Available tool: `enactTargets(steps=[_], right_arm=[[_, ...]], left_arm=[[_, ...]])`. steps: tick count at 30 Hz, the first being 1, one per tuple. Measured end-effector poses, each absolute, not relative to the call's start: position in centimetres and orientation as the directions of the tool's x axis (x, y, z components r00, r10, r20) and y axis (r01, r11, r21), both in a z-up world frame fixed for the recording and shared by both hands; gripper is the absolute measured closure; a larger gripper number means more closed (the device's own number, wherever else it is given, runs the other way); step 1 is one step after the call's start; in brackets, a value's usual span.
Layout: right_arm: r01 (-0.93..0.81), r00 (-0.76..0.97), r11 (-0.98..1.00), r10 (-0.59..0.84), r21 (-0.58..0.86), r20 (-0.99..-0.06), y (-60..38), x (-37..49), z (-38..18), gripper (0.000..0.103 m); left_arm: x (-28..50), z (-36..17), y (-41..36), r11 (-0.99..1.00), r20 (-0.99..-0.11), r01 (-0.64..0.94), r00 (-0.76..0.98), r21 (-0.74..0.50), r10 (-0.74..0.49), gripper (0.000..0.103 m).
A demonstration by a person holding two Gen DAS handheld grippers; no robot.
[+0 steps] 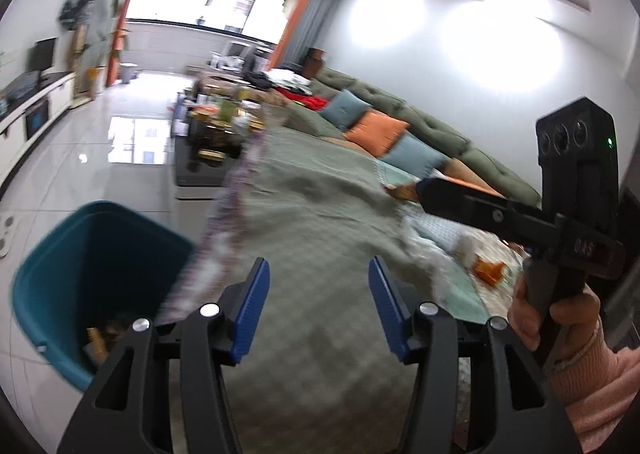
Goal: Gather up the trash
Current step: 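Move both tools back over the table toward the tissues, then grasp the white tissues with the left gripper while the right gripper grasps the green plastic bottle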
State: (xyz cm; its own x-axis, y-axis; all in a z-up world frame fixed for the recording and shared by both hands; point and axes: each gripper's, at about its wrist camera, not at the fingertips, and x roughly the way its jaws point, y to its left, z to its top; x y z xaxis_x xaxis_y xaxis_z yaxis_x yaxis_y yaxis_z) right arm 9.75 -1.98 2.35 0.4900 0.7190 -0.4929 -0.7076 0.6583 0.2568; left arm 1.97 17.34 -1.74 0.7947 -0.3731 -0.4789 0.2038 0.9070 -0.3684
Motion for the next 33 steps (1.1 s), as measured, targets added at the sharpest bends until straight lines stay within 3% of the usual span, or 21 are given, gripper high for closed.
enactTargets(steps=[16, 27, 33], right_arm=[[-0.45, 0.673, 0.843, 0.537, 0.294, -0.509, -16.1, 9.0, 0.4, 0.024], [-0.251, 0.76, 0.918, 0.384, 0.307, -0.525, -24.5, 7.2, -1.1, 0.024], [-0.173, 0.752, 0.93, 0.338, 0.325, -0.566, -27.4, 6.6, -2.9, 0.024]], left_arm=[[6.4, -4.1, 7.0, 0.841, -0.53, 0.377, 0.655, -0.388, -0.538, 0.042], [8.6, -4.8, 4.6, 0.857, -0.588, 0.362, 0.623, -0.366, -0.515, 0.042], [9.6, -5.1, 4.3, 0.86, -0.61, 0.352, 0.606, -0.369, -0.51, 0.049]])
